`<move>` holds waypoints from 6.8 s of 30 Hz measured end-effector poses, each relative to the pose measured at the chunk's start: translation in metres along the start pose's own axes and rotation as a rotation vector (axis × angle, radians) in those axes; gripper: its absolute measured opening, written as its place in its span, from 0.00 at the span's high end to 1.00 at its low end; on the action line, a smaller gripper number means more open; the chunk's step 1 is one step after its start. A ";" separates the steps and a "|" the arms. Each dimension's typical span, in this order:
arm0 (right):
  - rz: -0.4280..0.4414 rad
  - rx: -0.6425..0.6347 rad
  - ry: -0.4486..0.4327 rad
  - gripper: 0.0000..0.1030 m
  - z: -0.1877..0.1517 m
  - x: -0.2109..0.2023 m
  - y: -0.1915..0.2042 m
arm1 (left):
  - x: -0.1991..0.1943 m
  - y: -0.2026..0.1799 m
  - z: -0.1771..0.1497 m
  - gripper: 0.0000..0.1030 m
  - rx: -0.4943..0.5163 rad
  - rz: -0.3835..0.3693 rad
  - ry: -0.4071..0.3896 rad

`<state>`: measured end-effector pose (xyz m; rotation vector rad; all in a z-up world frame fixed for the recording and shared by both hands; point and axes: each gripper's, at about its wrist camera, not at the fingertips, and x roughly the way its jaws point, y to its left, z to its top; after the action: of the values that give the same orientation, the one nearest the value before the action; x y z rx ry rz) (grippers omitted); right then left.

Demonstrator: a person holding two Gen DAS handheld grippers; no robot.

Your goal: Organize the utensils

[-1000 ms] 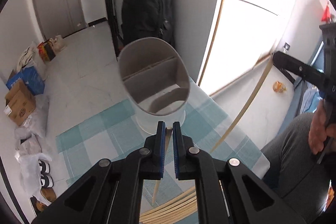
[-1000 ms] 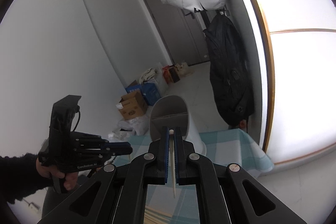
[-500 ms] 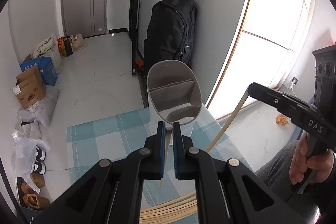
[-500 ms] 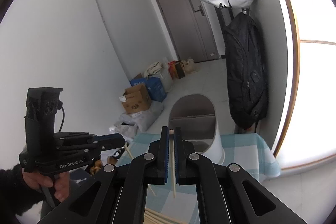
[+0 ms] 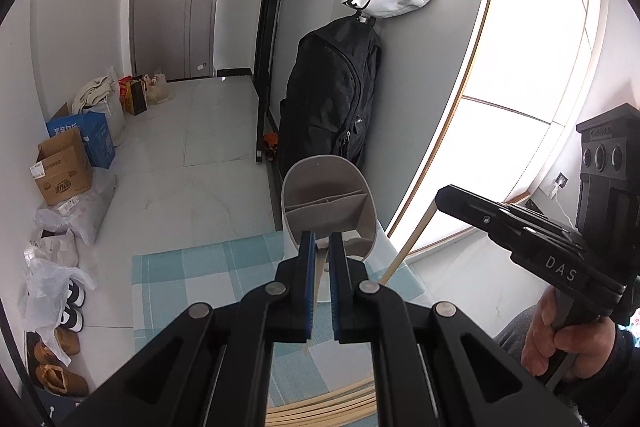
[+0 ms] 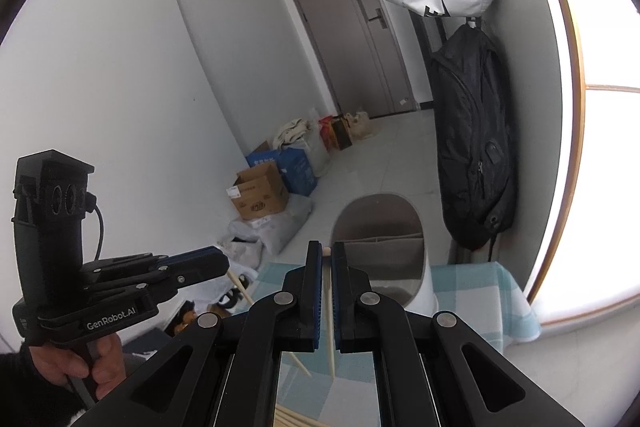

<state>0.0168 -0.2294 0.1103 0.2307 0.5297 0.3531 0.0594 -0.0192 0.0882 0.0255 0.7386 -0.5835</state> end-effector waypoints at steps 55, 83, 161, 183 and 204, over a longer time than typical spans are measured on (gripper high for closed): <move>0.072 0.189 0.057 0.66 0.064 0.069 -0.088 | 0.081 0.014 0.055 0.84 -0.022 -0.110 0.124; -0.043 0.202 0.096 0.15 -0.052 -0.003 -0.070 | 0.073 -0.010 -0.082 0.42 0.146 -0.028 0.292; 0.014 -0.032 0.469 0.79 -0.104 0.072 0.003 | 0.045 0.063 -0.072 0.97 -0.002 0.010 -0.022; 0.207 -0.557 0.889 0.83 -0.179 0.209 0.143 | 0.018 0.158 -0.095 0.96 -0.340 0.014 -0.074; 0.145 -0.698 0.678 0.92 -0.156 0.190 0.149 | 0.039 0.156 -0.106 0.92 -0.307 0.106 0.075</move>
<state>0.0473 -0.0010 -0.0610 -0.5520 1.0183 0.7417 0.0955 0.1162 -0.0436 -0.1974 0.8883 -0.3653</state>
